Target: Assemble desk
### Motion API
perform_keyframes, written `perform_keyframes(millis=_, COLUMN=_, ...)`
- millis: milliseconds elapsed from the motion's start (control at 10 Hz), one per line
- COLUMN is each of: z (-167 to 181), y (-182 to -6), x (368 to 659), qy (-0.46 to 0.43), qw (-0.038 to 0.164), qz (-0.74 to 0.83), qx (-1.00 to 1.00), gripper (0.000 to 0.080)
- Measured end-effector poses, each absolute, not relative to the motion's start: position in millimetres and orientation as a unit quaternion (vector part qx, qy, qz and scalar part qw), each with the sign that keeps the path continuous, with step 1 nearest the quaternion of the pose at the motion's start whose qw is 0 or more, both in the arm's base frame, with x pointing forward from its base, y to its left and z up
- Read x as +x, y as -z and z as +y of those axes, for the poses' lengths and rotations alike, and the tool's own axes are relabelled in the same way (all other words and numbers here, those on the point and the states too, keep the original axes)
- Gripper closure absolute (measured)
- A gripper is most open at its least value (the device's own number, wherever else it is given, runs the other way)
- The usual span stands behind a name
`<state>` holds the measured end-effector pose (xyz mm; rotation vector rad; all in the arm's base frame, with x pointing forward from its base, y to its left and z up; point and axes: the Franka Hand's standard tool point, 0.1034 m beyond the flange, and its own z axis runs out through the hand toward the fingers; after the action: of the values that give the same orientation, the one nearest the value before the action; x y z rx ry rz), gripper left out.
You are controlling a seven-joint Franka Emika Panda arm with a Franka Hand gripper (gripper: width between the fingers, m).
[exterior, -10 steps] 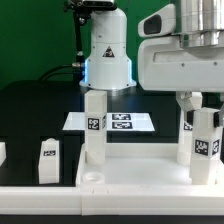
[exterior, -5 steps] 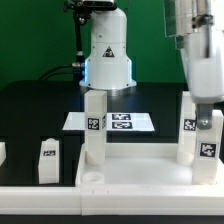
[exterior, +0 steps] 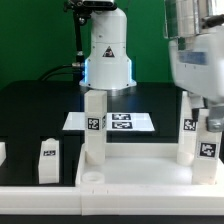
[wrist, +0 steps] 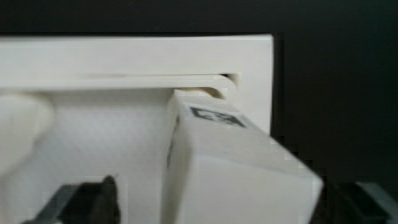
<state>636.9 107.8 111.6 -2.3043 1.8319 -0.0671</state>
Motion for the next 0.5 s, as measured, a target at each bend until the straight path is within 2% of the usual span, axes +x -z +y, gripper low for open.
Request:
perform_keyframes(millis=100, z=106.7, y=-111.4, x=637.7, qy=0.027, qw=0.099, qz=0.563, qx=-0.820, gripper=0.0175)
perform_keyframes(millis=400, z=104.4, y=-111.2, x=638.0, qy=0.038, qw=0.092, qz=0.485, qx=-0.869, gripper=0.0155)
perform_keyframes(millis=500, z=105.5, y=-111.7, x=638.0, qy=0.046, qw=0.080, qz=0.428, qx=-0.899, gripper=0.0151)
